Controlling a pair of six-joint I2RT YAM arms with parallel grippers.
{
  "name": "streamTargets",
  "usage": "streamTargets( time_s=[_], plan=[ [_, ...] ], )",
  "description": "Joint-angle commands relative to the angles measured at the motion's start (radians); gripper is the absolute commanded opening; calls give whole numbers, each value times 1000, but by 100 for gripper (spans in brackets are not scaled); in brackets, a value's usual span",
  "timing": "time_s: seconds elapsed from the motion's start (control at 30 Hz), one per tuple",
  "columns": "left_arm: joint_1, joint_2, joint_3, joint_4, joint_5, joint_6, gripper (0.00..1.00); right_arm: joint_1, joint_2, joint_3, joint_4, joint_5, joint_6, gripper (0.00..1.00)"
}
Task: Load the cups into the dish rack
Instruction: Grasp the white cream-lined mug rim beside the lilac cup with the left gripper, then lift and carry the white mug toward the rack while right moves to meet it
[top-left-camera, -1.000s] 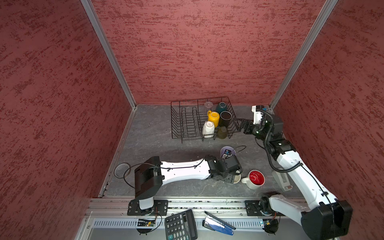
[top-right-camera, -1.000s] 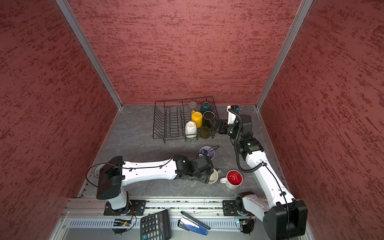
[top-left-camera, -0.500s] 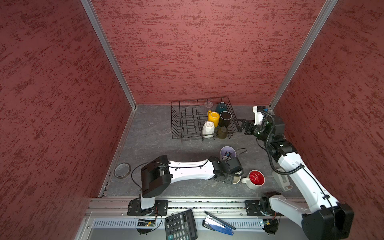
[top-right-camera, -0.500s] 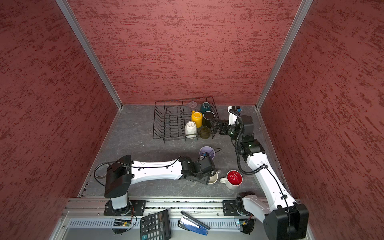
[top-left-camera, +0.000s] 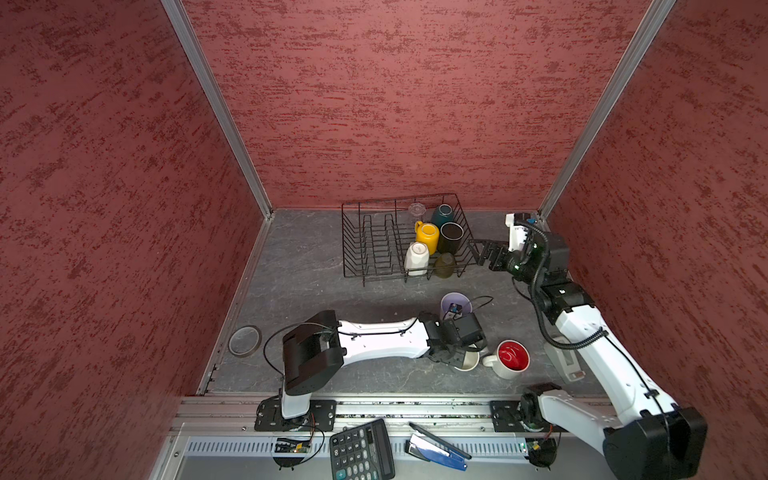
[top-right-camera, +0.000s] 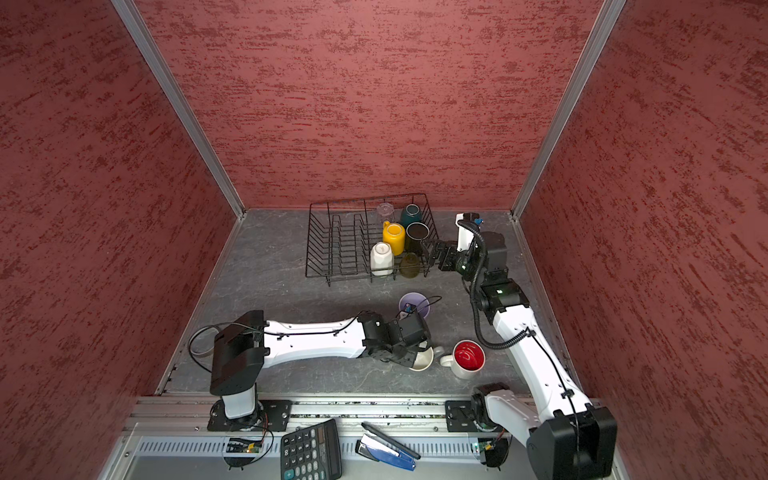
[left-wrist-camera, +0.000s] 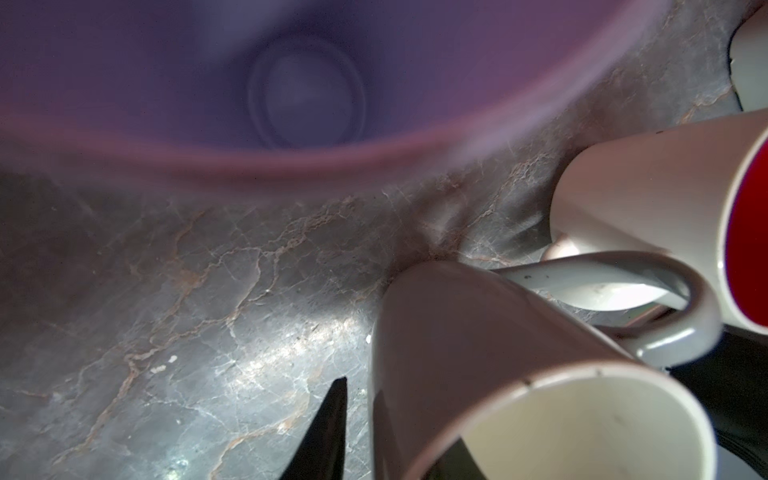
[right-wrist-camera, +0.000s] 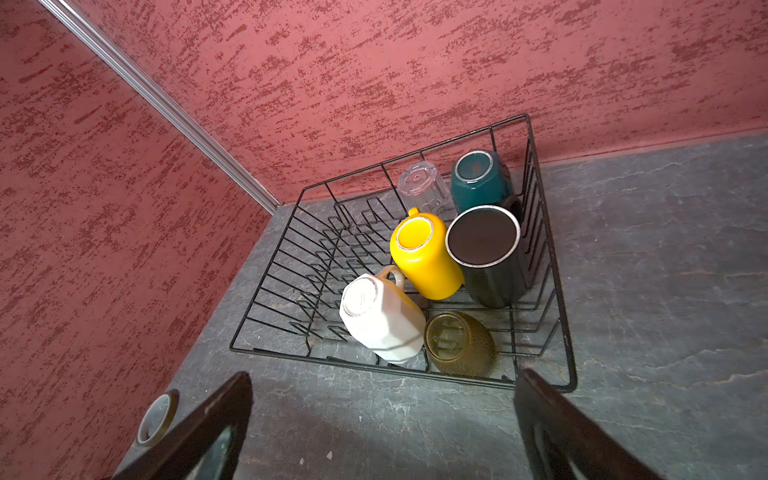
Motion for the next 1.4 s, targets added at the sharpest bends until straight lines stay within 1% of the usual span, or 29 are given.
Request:
streamTargets(
  time_s=[0.0, 0.17, 0.3, 0.53, 0.7, 0.8, 0.87, 1.0, 1.1, 1.2, 1.27, 1.3, 1.37],
  plan=[
    [3, -7, -12, -26, 2, -1, 20, -11, -8, -8, 8, 1, -8, 99],
    [2, -24, -23, -28, -5, -1, 8, -12, -1, -6, 13, -7, -1, 99],
    [4, -42, -34, -31, -10, -2, 1, -12, 1, -12, 21, -9, 8, 99],
    [8, -103, -93, 7, -11, -21, 0, -12, 8, -12, 27, -20, 17, 99],
    [10, -241, -201, 94, 0, -28, 0, -12, 9, -4, 27, -26, 21, 99],
    [27, -377, -302, 148, 6, -39, 0, -14, 12, 0, 31, -38, 27, 99],
    [54, -486, -377, 180, 11, -50, 0, -13, 11, 0, 43, -53, 32, 99],
    [164, -699, -496, 191, 36, -54, 0, -13, 11, -9, 77, -86, 44, 99],
    [281, -858, -563, 231, 106, -25, 0, -13, 15, -9, 105, -127, 53, 99],
    [432, -974, -597, 265, 221, 5, 0, -14, 22, -13, 150, -182, 71, 99],
    [565, -1035, -611, 291, 327, 23, 0, -14, 26, -29, 212, -228, 98, 99],
    [630, -1052, -616, 303, 384, 25, 0, -13, 29, -36, 242, -250, 113, 99],
    [782, -1072, -631, 372, 544, 17, 0, -13, 42, -53, 330, -312, 157, 99]
  ],
)
